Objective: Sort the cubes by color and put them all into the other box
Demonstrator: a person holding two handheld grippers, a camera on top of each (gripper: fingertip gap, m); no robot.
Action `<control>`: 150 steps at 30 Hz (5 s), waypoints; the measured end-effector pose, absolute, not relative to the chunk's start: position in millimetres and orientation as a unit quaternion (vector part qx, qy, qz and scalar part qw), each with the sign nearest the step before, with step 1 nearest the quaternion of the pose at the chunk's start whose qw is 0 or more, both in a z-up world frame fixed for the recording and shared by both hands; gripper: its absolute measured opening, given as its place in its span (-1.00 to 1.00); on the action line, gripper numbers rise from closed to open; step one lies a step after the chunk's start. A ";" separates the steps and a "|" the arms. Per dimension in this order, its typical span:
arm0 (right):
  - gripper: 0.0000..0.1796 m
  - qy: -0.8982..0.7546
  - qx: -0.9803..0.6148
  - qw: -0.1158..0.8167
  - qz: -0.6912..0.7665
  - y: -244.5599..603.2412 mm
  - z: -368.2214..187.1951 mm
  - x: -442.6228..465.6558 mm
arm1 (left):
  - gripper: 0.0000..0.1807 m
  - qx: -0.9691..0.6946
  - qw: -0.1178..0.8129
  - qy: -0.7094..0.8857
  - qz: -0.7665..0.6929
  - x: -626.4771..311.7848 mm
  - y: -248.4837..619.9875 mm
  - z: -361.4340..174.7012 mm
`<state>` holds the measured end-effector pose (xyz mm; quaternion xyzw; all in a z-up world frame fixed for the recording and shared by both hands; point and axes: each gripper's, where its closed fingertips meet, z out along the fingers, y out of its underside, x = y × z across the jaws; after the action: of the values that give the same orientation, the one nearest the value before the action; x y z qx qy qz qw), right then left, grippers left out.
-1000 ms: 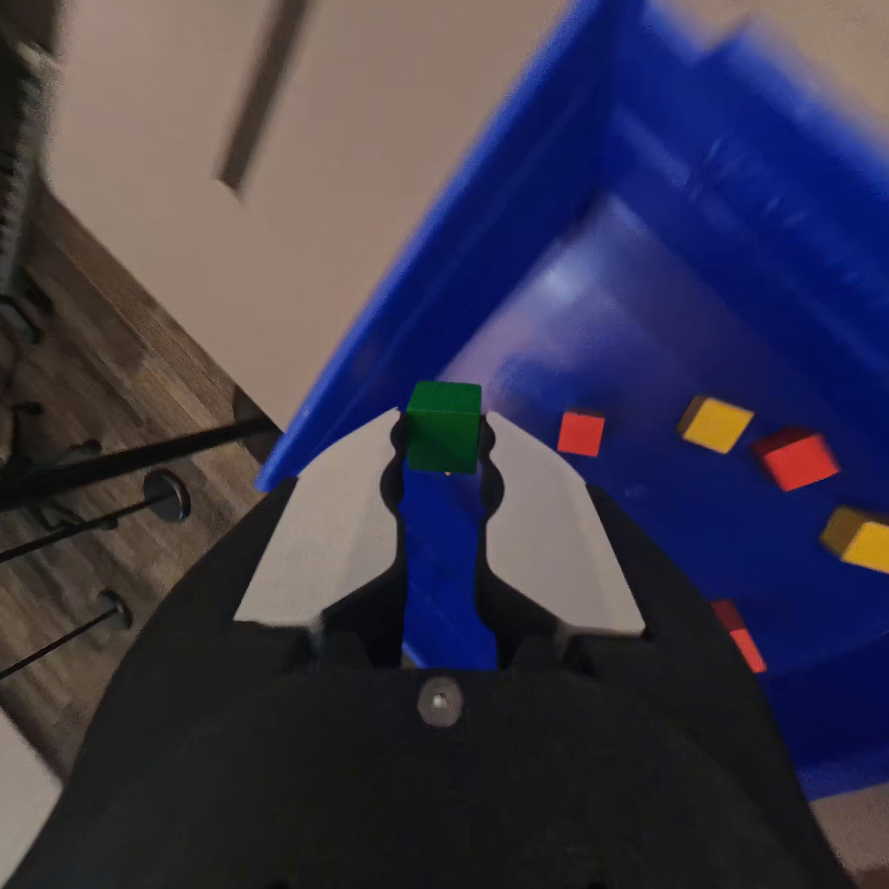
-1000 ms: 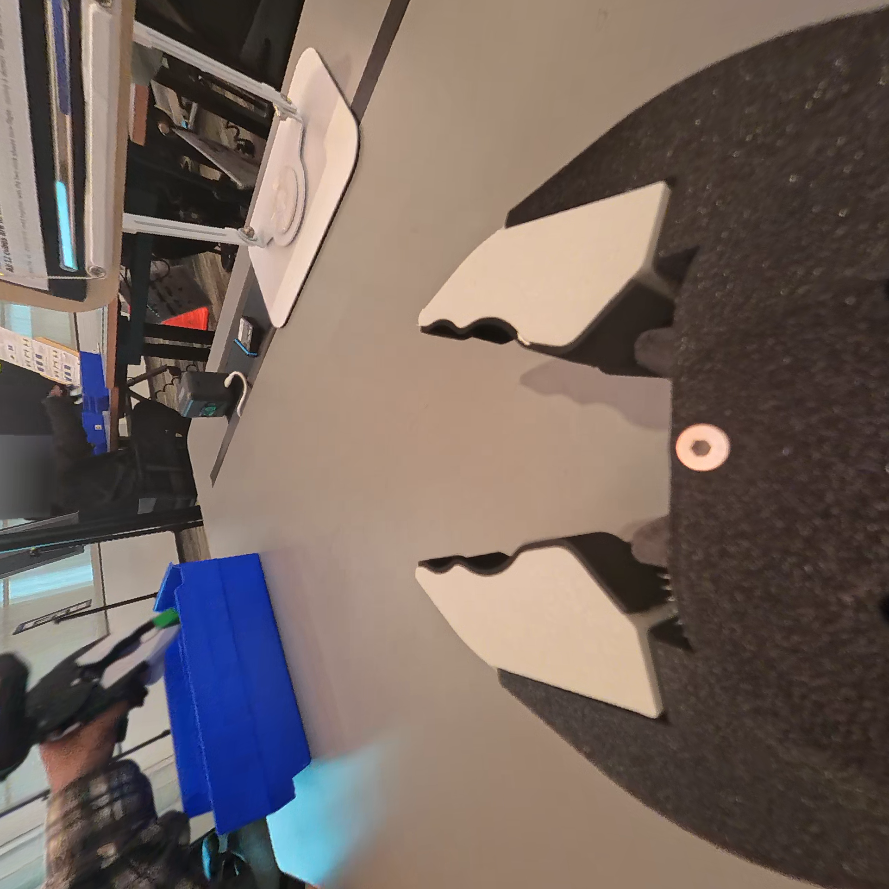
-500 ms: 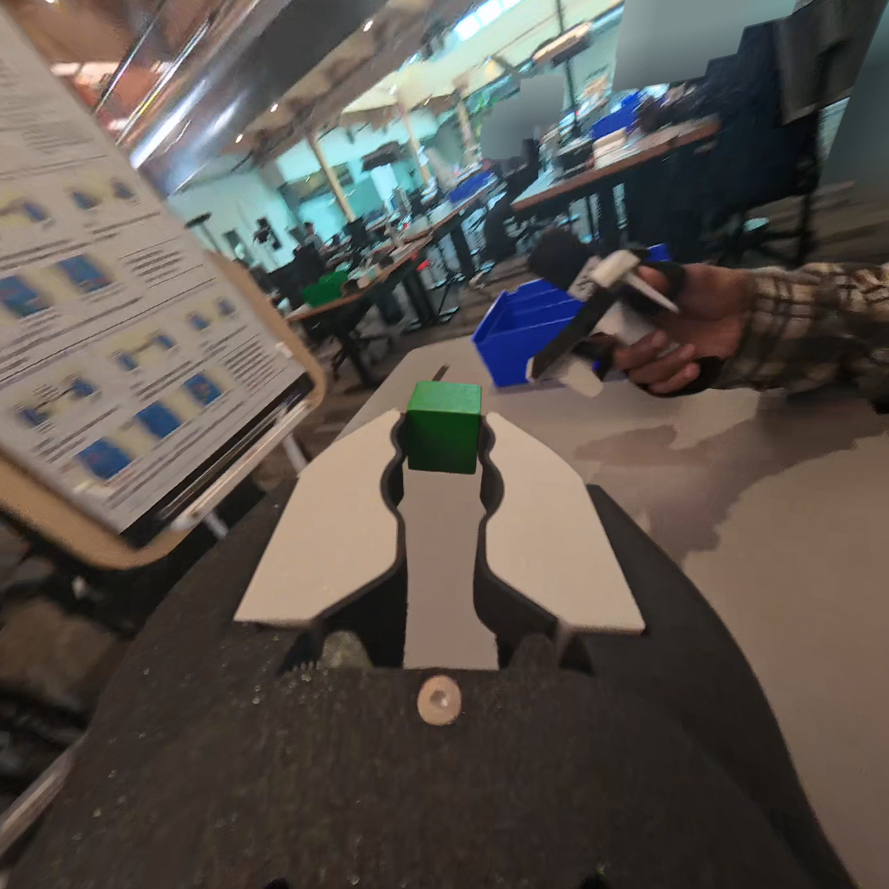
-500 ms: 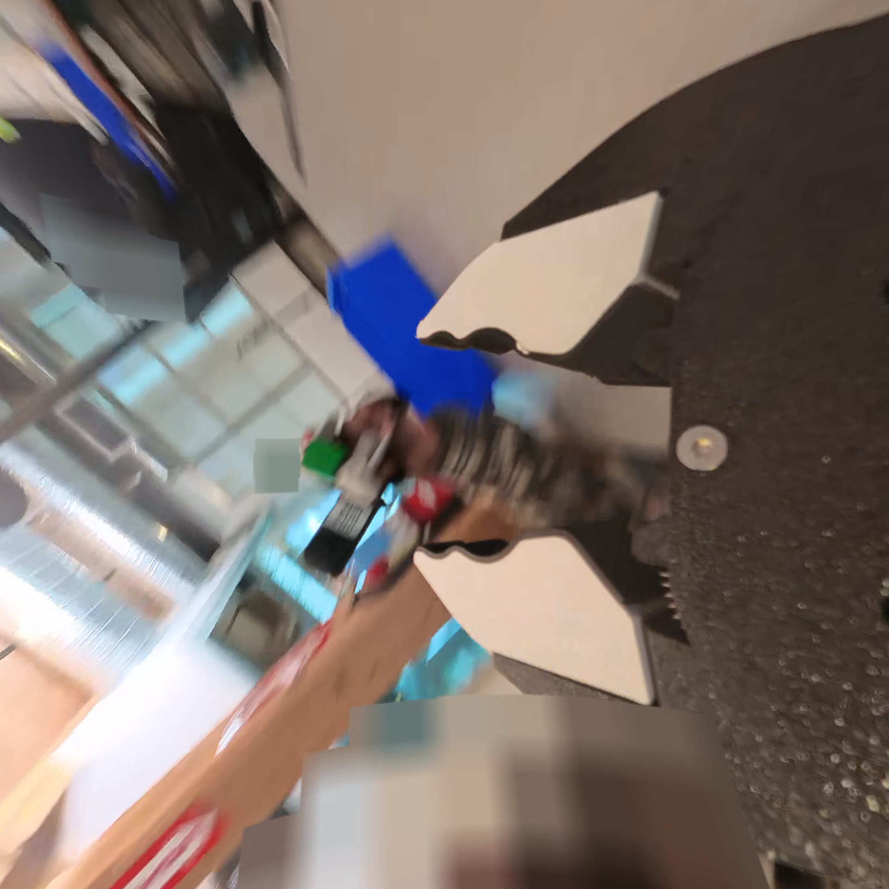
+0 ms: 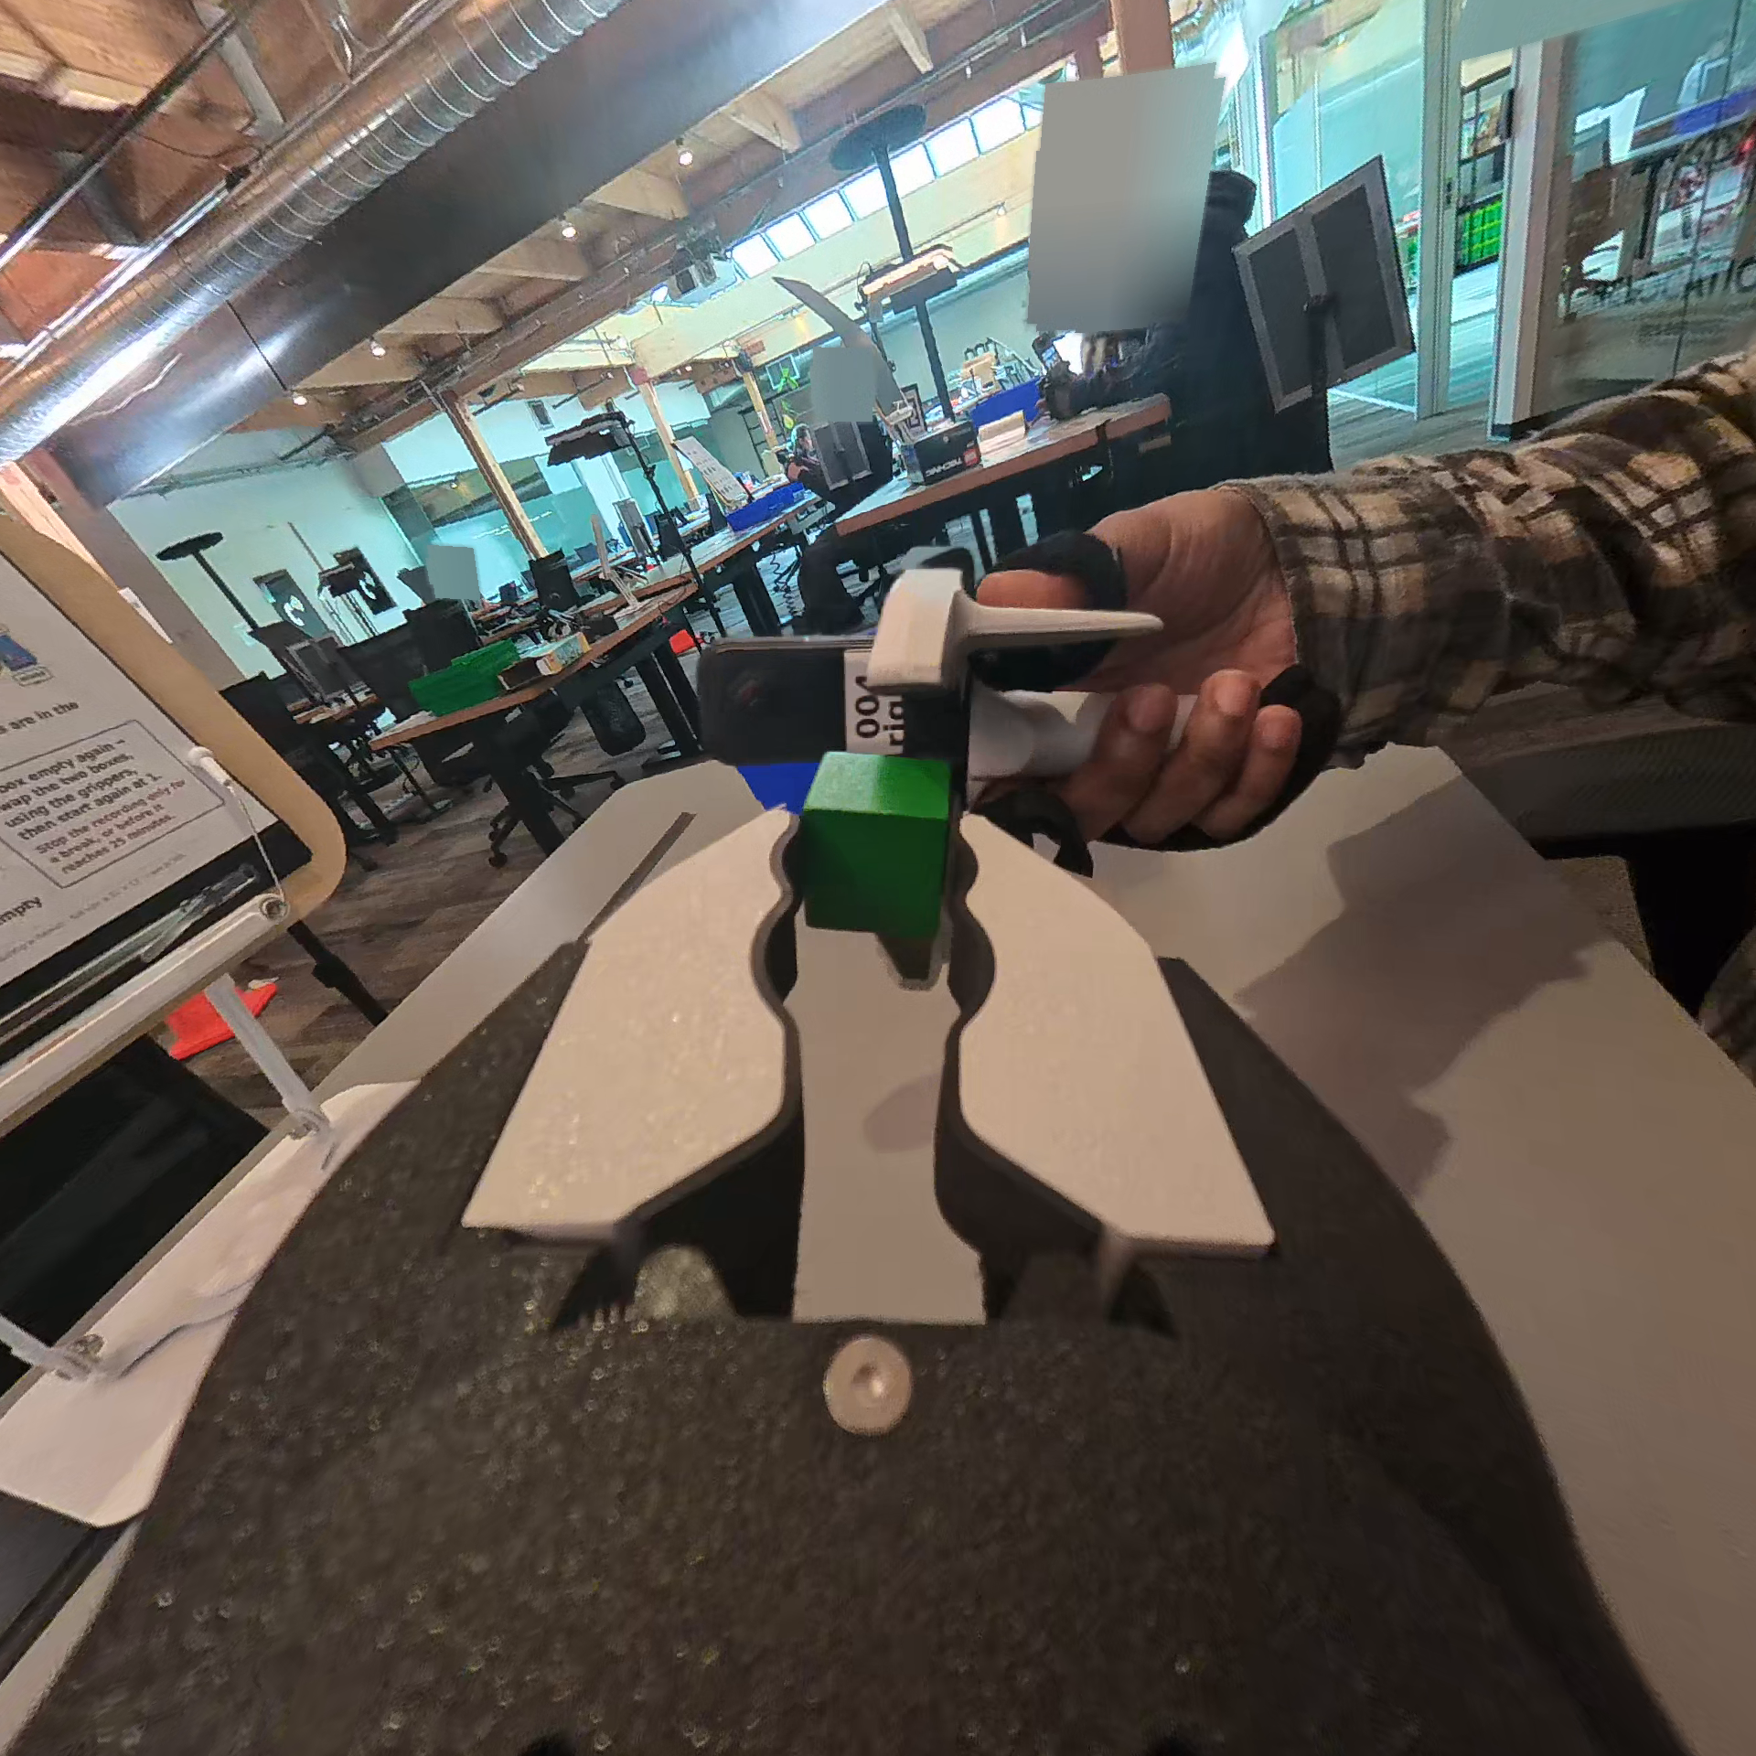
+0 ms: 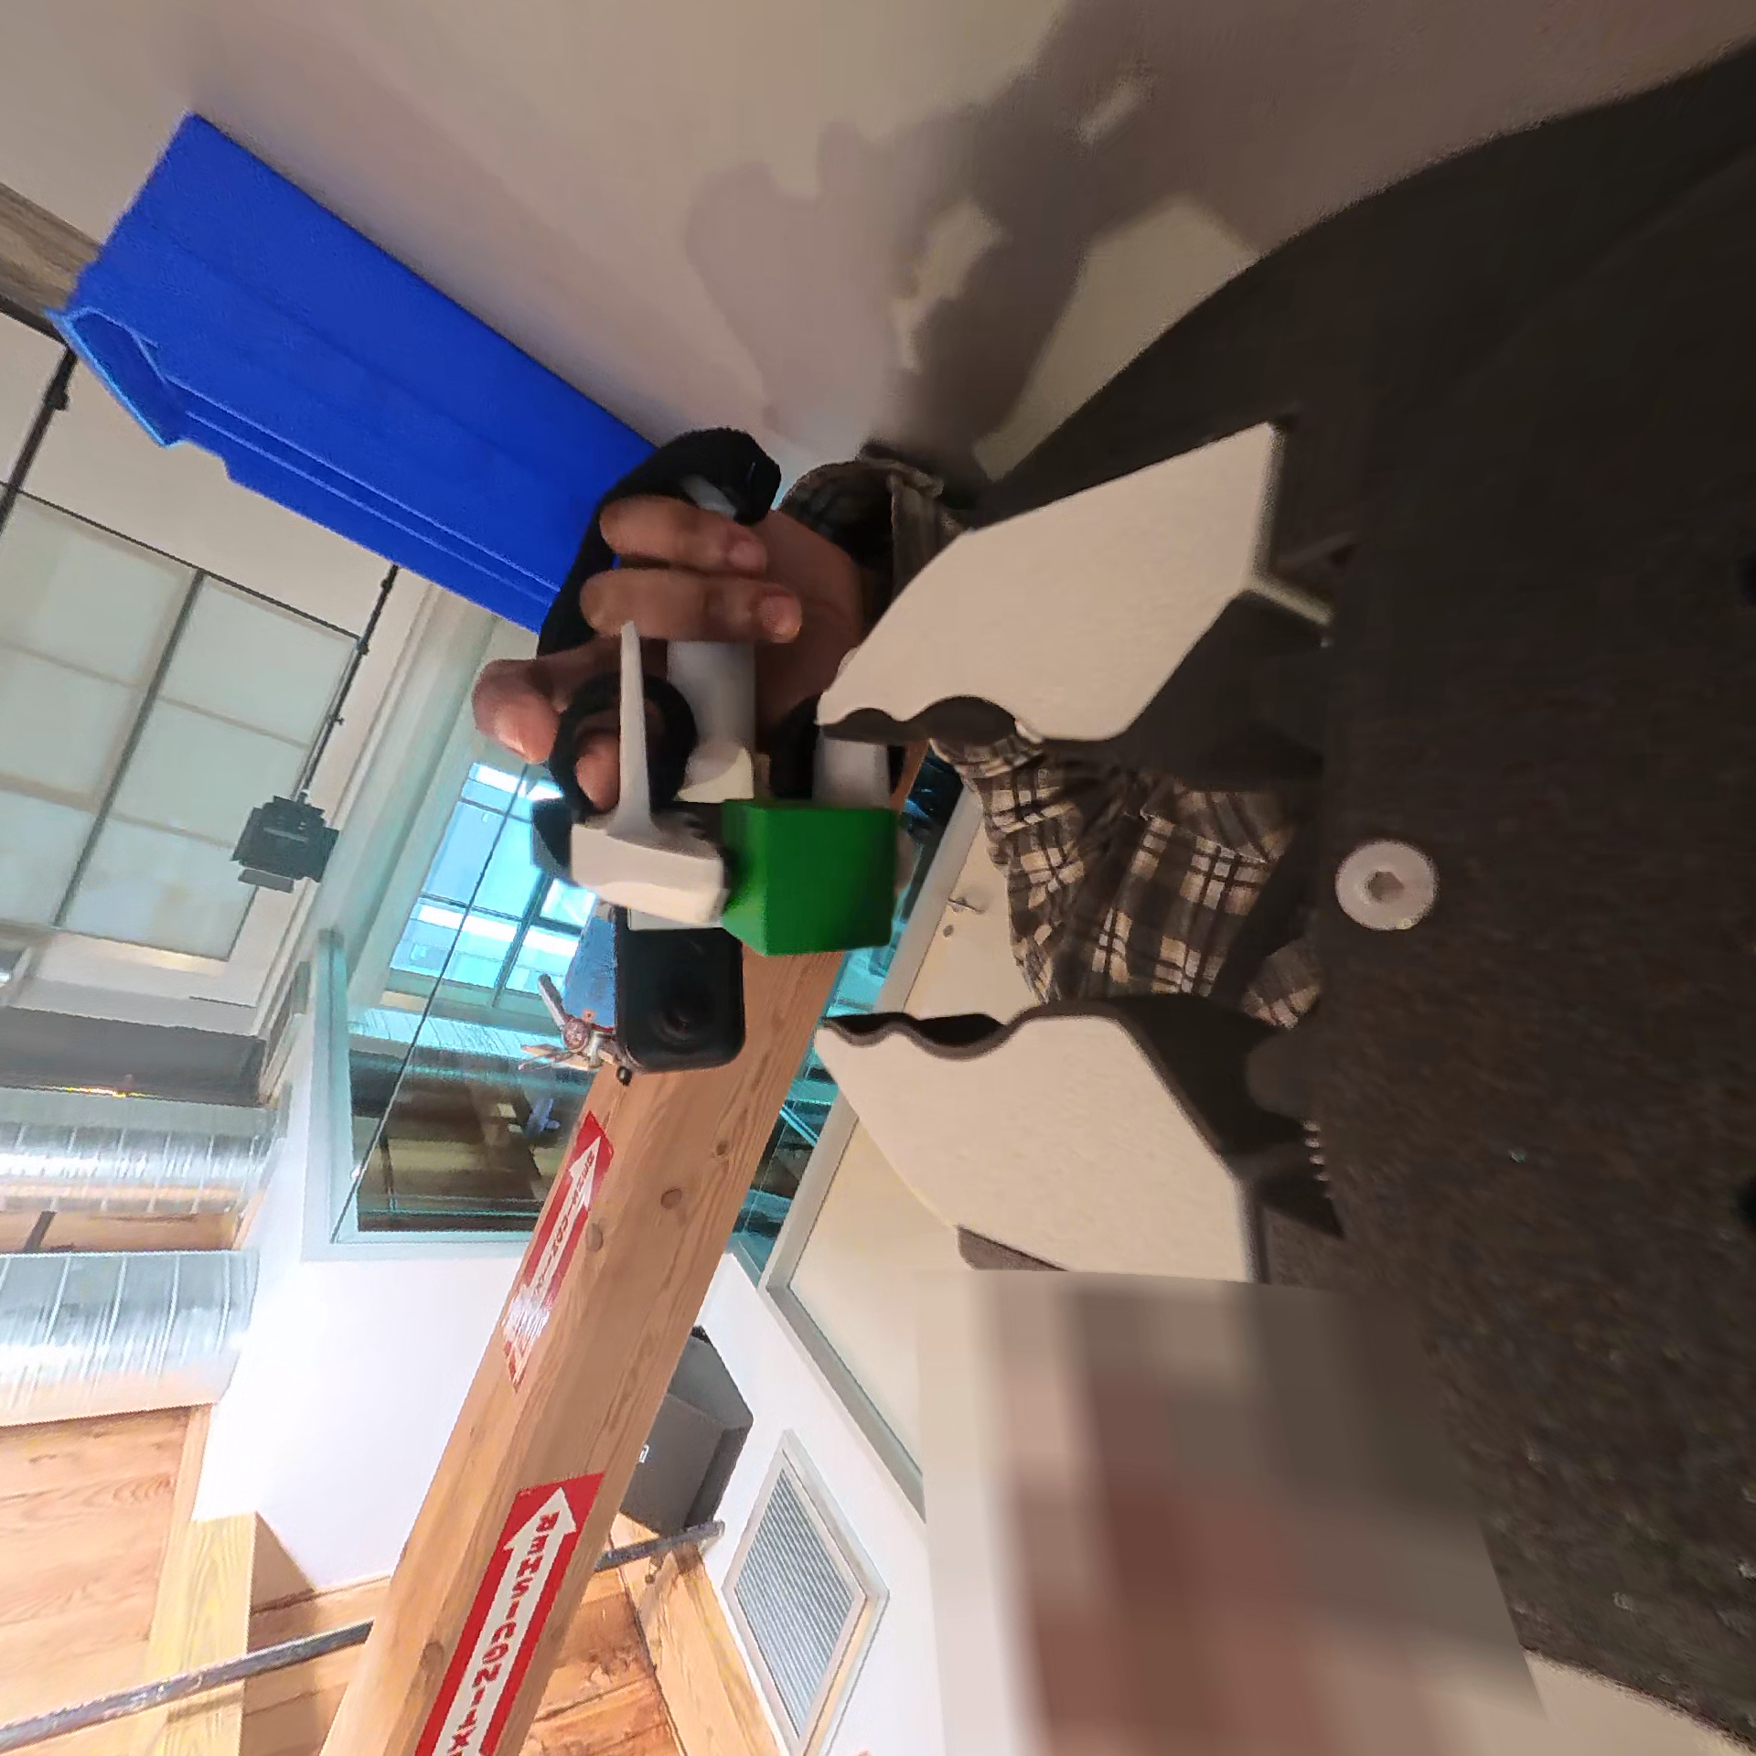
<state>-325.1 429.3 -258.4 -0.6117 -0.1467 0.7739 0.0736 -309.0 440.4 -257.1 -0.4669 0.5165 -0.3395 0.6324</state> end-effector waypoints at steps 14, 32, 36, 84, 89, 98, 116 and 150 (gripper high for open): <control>-0.68 -0.197 -0.767 0.204 0.576 469.1 -252.6 -209.3 | -0.32 -0.521 0.605 0.502 -0.332 -301.9 449.0 -285.4; -0.67 -0.015 -0.997 0.024 0.068 454.2 -414.0 142.0 | -0.39 -0.555 0.547 0.553 -0.295 -276.6 445.1 -329.9; -0.67 -0.009 -0.998 -0.006 0.056 450.4 -428.8 144.8 | -0.41 -0.556 0.542 0.557 -0.295 -276.5 444.5 -332.1; -0.10 -0.256 -0.671 0.614 0.327 544.7 -332.7 -184.1 | -0.40 -0.638 0.554 0.533 -0.043 -452.5 448.9 -245.2; -0.11 -0.284 -0.677 0.594 0.329 539.7 -341.3 -198.0 | -0.38 -0.826 0.369 0.410 0.113 -640.5 449.3 -242.2; -0.10 -0.308 -0.666 0.589 0.339 529.4 -337.8 -206.6 | -0.54 -0.967 0.093 0.211 0.105 -780.1 396.7 -339.4; -0.10 -0.310 -0.662 0.585 0.350 527.3 -334.2 -204.6 | -0.67 -0.970 -0.034 0.203 0.129 -814.5 381.6 -411.8; -0.19 -0.242 -0.619 0.413 0.623 488.1 -277.4 -258.0 | -0.76 -0.683 0.567 0.435 -0.151 -480.6 490.0 -228.3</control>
<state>-258.0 488.1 -277.4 -0.6191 -0.2417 0.6229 0.4127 -480.6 490.0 -228.3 -0.6829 0.4350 -0.1508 0.5672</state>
